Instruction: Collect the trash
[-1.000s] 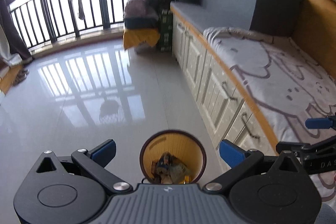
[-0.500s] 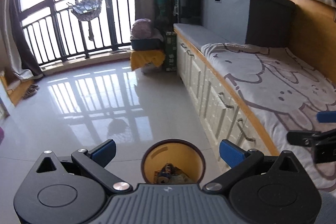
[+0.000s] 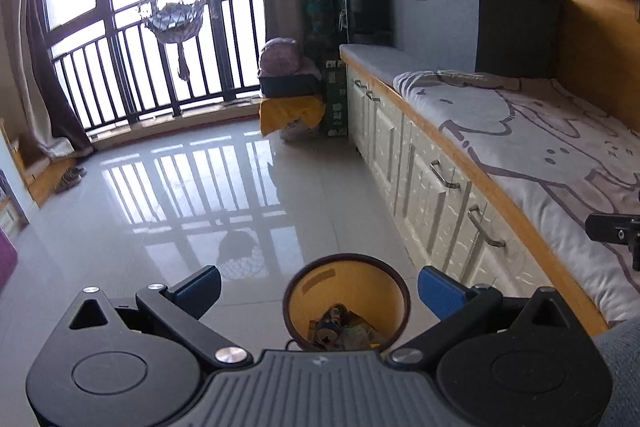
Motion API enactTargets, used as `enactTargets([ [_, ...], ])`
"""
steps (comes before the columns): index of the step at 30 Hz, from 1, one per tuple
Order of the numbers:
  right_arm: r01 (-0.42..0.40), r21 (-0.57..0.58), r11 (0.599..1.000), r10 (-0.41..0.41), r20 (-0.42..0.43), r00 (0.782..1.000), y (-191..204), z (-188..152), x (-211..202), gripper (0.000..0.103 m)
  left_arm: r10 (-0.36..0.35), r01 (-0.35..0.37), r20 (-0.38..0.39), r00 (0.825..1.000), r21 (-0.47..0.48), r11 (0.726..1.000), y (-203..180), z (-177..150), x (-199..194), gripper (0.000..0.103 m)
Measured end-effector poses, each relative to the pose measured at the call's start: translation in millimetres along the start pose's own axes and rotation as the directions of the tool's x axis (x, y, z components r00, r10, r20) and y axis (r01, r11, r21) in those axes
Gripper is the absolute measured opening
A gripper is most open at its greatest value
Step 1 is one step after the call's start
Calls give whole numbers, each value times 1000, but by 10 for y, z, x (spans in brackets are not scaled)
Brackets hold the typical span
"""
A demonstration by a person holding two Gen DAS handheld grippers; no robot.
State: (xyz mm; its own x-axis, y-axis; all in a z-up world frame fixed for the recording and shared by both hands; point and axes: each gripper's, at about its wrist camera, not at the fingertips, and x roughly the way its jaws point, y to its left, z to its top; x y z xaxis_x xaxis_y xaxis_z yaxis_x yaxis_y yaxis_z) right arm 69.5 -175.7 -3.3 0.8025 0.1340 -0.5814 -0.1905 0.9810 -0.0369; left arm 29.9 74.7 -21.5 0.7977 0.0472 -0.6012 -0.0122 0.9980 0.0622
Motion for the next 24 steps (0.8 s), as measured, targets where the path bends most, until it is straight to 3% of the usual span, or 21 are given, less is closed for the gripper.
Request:
enactTargets([
  [6,4,19,1000,-4,20,1000,-14,-51,4,103,1,-1,8,1000,-51,999,79,-52,5,103],
  [24,18,57,998,-19,31,999,-36,-140,38,103,3,-1,33,999,-45,999,64,-93,-17,103],
])
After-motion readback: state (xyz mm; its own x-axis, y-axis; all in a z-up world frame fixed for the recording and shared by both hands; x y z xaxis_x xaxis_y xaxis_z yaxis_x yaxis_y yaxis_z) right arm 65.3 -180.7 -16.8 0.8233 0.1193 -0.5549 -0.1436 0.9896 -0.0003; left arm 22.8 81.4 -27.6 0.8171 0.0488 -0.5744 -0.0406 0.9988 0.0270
